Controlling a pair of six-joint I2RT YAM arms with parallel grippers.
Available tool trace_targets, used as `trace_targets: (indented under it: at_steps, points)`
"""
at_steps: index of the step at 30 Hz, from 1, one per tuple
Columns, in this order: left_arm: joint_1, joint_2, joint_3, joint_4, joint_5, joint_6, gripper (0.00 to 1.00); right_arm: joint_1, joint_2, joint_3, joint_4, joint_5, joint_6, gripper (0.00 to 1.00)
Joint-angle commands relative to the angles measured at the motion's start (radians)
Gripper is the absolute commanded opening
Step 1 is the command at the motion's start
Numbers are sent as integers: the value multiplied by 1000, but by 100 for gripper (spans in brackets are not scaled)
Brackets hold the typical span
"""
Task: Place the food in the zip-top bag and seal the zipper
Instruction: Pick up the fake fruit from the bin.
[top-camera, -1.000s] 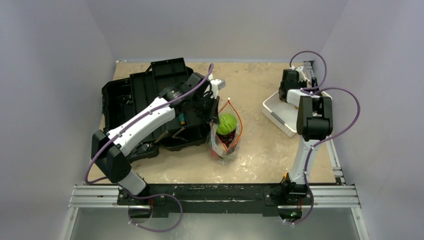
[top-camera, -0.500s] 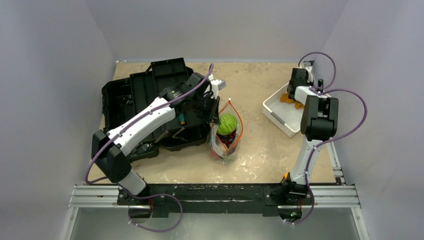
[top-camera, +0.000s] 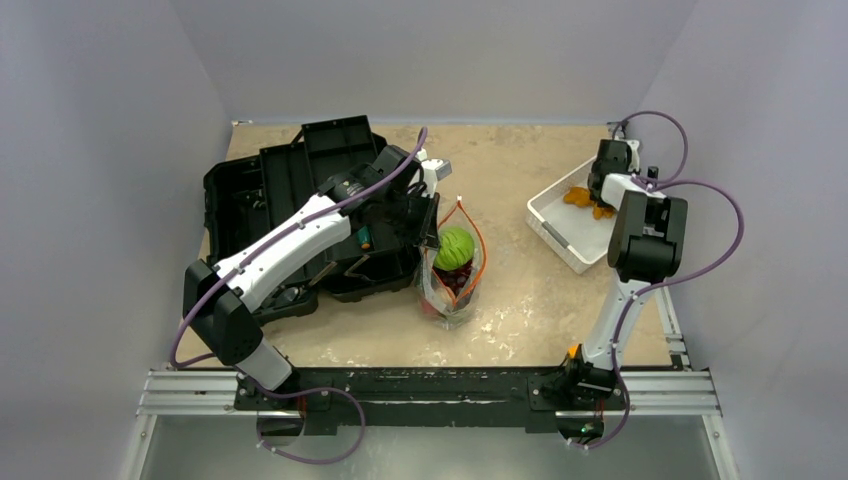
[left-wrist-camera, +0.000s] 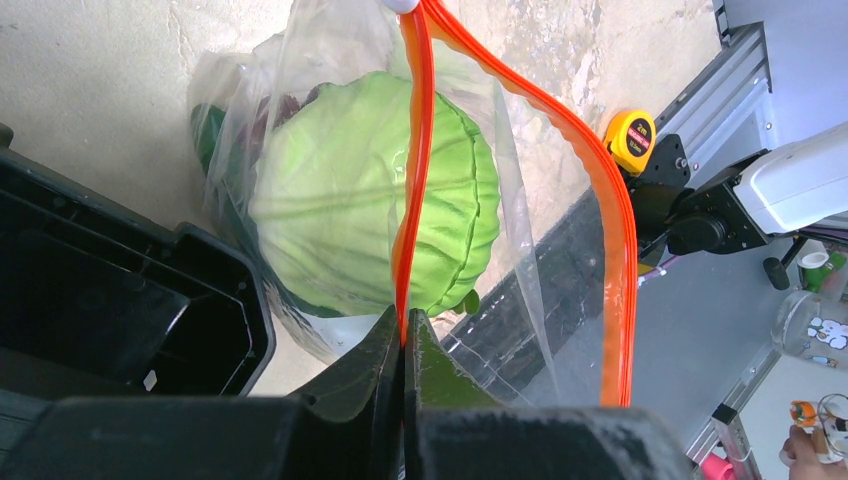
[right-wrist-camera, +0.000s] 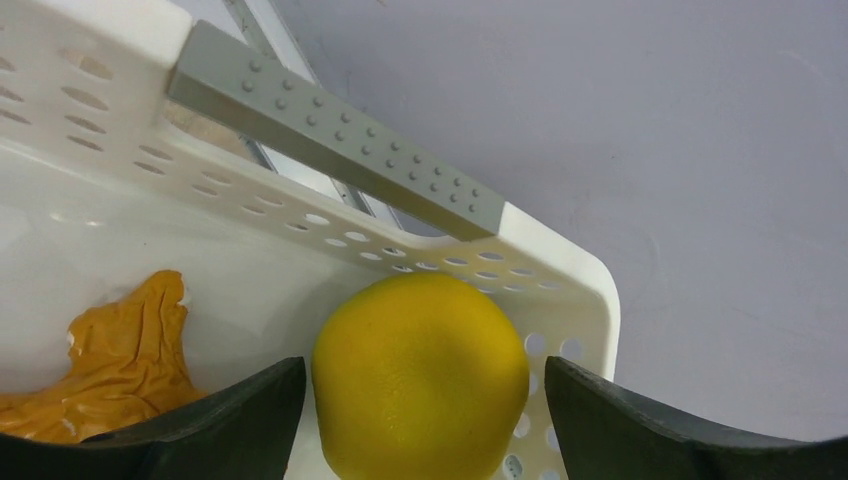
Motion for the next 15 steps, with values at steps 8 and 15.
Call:
trace_targets:
  at_steps: [8, 15]
  points:
    - [4, -2, 42, 15, 24, -16, 0, -3, 3, 84, -51, -26, 41, 57]
    - [4, 1, 42, 15, 27, -19, 0, 0, -82, 111, -120, -99, 77, 32]
